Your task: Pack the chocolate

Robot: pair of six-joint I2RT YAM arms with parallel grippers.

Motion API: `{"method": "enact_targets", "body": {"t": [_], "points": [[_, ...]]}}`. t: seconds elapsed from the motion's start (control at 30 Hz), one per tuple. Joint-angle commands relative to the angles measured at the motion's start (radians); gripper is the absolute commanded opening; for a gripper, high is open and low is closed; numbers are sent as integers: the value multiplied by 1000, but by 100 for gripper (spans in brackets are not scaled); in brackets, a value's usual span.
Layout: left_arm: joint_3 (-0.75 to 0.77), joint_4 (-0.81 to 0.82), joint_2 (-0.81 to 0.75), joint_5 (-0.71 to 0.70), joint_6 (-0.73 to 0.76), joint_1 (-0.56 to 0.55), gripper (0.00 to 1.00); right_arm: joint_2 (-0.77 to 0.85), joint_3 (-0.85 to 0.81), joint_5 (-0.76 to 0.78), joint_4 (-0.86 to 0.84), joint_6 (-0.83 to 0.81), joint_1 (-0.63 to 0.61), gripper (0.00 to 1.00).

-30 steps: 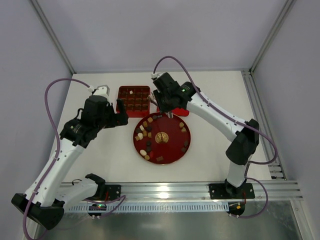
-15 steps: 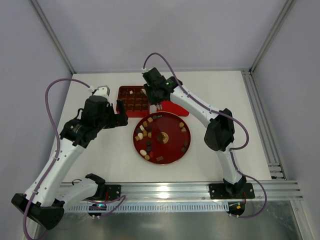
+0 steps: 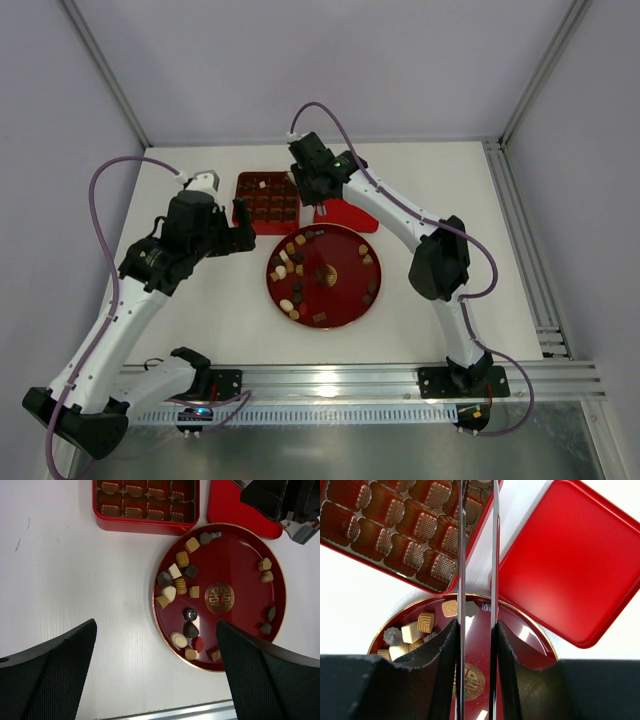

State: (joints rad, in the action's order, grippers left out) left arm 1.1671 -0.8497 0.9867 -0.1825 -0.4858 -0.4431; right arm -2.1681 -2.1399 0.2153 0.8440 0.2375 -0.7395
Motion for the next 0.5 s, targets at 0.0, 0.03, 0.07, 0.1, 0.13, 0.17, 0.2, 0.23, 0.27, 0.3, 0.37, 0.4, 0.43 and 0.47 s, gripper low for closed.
{"method": "enact_targets", "body": {"t": [0.0,0.03,0.07,0.1,0.13,0.17,0.2,0.23,0.27,0.3,0.37,0.4,0.43,0.47], "points": [[42,1,-5,2,15,1,100,-13,-57,18,-46,-15,0,36],[42,3,-5,0,15,1,100,-16,-58,18,-46,-14,0,36],[42,0,-3,0,13,1,100,-18,-61,19,-46,-14,0,36],[42,1,-5,0,13,1,100,-19,-63,19,-45,-14,0,36],[42,0,-5,0,13,1,100,-19,-63,18,-46,-15,0,36],[42,0,-6,0,15,1,100,-22,-64,18,-46,-15,2,36],[42,0,-6,0,15,1,100,-25,-66,19,-46,-15,2,36],[42,0,-6,-2,15,0,100,-27,-67,21,-45,-17,2,37],[42,-2,-6,0,13,1,100,-30,-71,22,-45,-17,2,37],[42,-2,-6,-2,13,1,100,-32,-72,25,-42,-17,2,36],[42,0,-5,-2,13,1,100,-35,-72,22,-40,-17,2,40],[40,0,-6,-5,15,1,100,-35,-71,22,-40,-17,2,41],[40,1,-6,-3,13,1,100,-32,-71,22,-42,-18,2,42],[40,0,-3,-5,13,1,100,-33,-71,21,-43,-17,2,43]]}}
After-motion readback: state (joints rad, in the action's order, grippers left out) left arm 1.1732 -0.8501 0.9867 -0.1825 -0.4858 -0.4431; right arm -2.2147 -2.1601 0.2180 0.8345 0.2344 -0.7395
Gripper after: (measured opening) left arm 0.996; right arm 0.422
